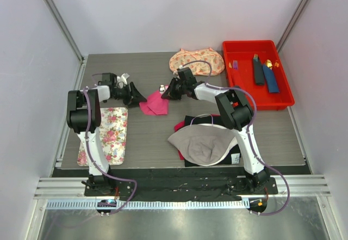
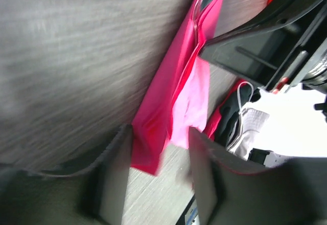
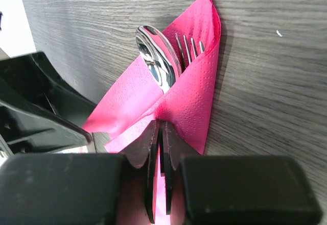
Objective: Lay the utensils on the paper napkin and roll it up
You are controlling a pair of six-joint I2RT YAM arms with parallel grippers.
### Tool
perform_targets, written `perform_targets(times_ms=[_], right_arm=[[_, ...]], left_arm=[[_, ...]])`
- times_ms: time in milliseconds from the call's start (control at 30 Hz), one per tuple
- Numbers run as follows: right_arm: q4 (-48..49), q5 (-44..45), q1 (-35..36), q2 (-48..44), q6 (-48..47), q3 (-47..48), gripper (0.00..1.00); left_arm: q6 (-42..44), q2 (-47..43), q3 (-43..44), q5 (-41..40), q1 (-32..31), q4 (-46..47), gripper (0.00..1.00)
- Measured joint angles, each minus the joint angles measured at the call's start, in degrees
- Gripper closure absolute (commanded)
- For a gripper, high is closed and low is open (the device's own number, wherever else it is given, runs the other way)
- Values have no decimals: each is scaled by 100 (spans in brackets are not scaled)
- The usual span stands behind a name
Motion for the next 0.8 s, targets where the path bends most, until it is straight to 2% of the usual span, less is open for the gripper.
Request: perform_targets(times_ms=[133, 267, 300, 333, 433, 800], right_arm=[[-2, 0, 0, 0, 0, 0, 88], [0, 0, 0, 0, 0, 0, 88], [0, 0, 0, 0, 0, 0, 88], [0, 0, 0, 0, 0, 0, 88], [0, 0, 0, 0, 2, 0, 88], [0, 0, 0, 0, 2, 0, 88]], left_arm=[[-87, -109, -199, -15, 0, -7, 68], [-186, -245, -225, -46, 0, 7, 72], [-223, -275, -225, -48, 0, 13, 68], [-240, -297, -225, -50, 0, 15, 54], [-286, -339, -221, -140, 0, 13, 47], [205, -332, 46, -752, -11, -590, 50]])
